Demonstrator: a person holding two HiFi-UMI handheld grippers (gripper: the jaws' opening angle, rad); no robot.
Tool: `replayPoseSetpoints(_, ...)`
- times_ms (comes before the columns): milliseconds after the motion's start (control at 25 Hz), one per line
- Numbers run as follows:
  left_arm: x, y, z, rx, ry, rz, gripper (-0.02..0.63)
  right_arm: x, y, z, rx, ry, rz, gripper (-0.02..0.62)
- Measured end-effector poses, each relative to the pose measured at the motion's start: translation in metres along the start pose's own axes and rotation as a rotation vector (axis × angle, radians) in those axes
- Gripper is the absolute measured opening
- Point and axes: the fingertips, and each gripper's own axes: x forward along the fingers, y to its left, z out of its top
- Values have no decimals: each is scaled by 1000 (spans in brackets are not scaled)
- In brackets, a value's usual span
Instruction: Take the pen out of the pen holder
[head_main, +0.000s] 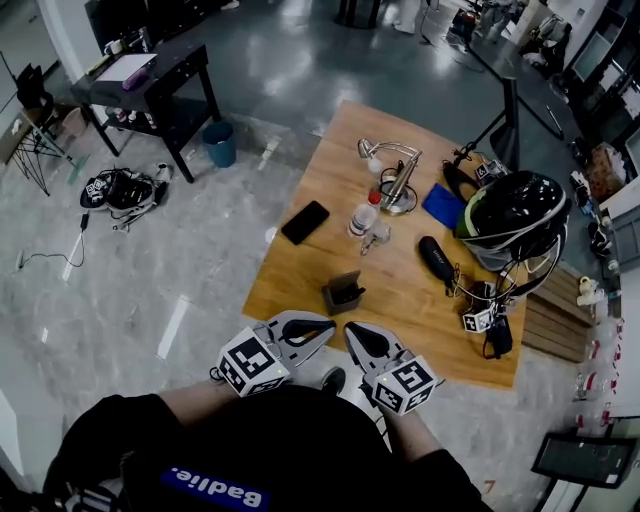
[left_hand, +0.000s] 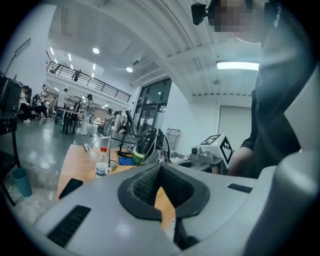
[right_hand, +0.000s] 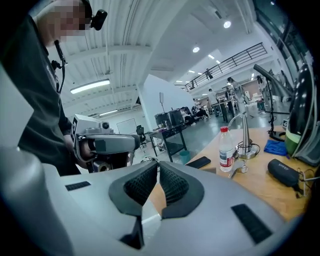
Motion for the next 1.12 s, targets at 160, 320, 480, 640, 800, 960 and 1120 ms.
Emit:
replayPoseSetpoints(160,9,5,-3,-7,12,18,9,3,-13,-2,-2,13,23,8)
replayPoseSetpoints(320,14,7,-6,-19,19,35,9,6,-27,-8,-2,41,31,13)
replayPoseSetpoints(480,15,10,-8,-21,25,49,9,12,-43,-19,7,81,28,64)
replayPoseSetpoints(640,15,13,-11,-31,27,66,9,18,-65,-34,20,123,4,94)
replayPoseSetpoints(800,15,16,-15,-40,40,75,9,25,-88,-43,38,154,-31,124)
replayPoseSetpoints(960,15,17,-15,-37,38,78,9,32,-110,-53,37,204,-68,130)
replayPoseSetpoints(1120,14,19,-16,-32,42,77,9,42,-130,-63,33,252,-104,130)
